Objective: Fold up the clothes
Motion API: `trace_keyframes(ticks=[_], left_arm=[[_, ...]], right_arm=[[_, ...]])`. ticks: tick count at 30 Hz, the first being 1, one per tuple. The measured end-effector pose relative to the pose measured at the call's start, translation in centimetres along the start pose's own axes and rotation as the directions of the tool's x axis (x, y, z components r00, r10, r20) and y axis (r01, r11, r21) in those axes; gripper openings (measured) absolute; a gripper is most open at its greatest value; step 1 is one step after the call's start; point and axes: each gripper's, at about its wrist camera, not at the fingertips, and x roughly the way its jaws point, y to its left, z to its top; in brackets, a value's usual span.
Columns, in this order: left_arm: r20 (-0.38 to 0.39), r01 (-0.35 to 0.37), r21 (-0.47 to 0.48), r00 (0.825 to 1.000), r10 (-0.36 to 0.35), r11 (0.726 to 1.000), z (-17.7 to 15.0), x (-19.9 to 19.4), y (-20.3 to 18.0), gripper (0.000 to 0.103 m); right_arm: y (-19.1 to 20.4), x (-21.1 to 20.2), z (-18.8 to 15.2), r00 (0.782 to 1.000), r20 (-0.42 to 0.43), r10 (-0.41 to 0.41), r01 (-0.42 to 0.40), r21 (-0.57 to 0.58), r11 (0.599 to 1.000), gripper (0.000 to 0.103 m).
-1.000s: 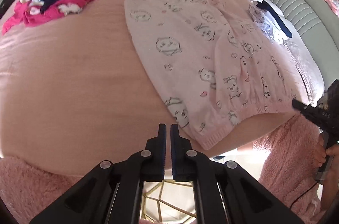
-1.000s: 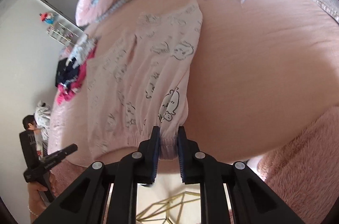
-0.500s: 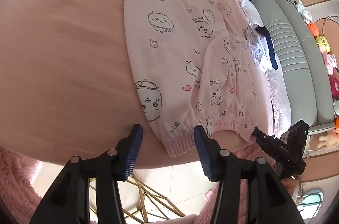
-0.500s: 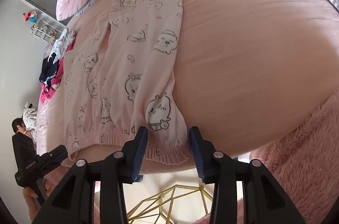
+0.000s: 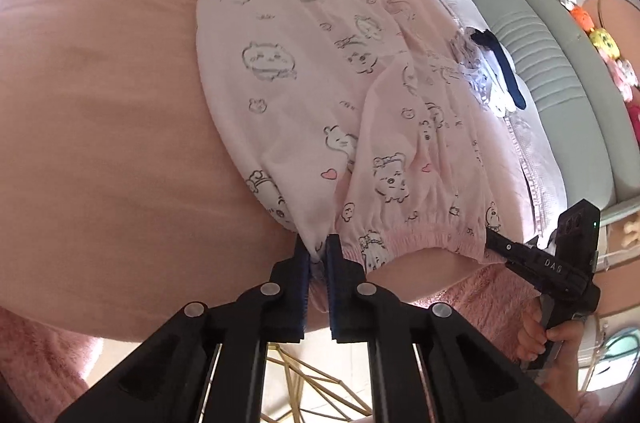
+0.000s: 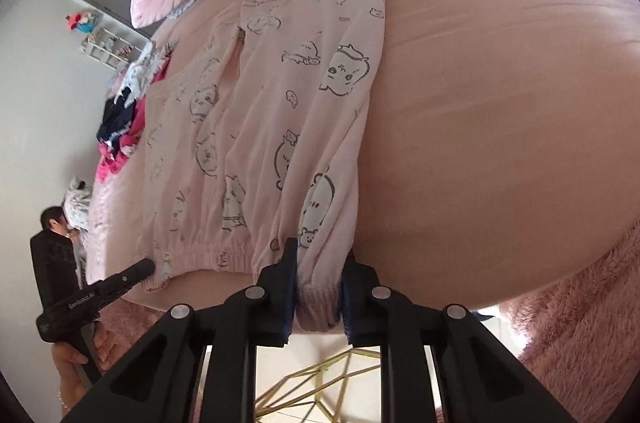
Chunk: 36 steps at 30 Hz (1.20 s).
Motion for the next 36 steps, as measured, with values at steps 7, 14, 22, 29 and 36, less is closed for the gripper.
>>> trace_keyframes(ticks=[7,14,22,29,36], left_arm=[[-0.018,-0.049,0.058,0.999,0.050,0.997,0.4,-2.1,0.0,0.006],[-0.116,-0.114,0.024,0.986,0.116,0.993,-1.4,1.5,2.0,0.008],[-0.027,-0.196,0.054,0.980,0.197,0.979,0.0,-2.3,2.8,0.038],[0.168,-0.304,0.167,0.946,0.277,0.938,7.1,-1.4,2.1,0.038],[0.276,-0.338,0.175,0.918,0.284,0.925,15.4,1.6,2.9,0.038]], right_arm=[[-0.4,-2.8,-0.5,0.999,0.034,0.043,-0.044,0.042,0.998,0.011],[0.8,0.1,-1.4,0.981,-0.066,-0.183,0.181,-0.039,0.983,0.018],[2.2,-6.1,-0.8,0.930,0.185,-0.319,0.333,-0.053,0.941,0.034],[8.7,-1.1,4.9,0.947,0.189,-0.258,0.308,-0.323,0.895,0.034],[13.9,7.5,13.5,0.965,0.134,-0.225,0.262,-0.437,0.861,0.034]])
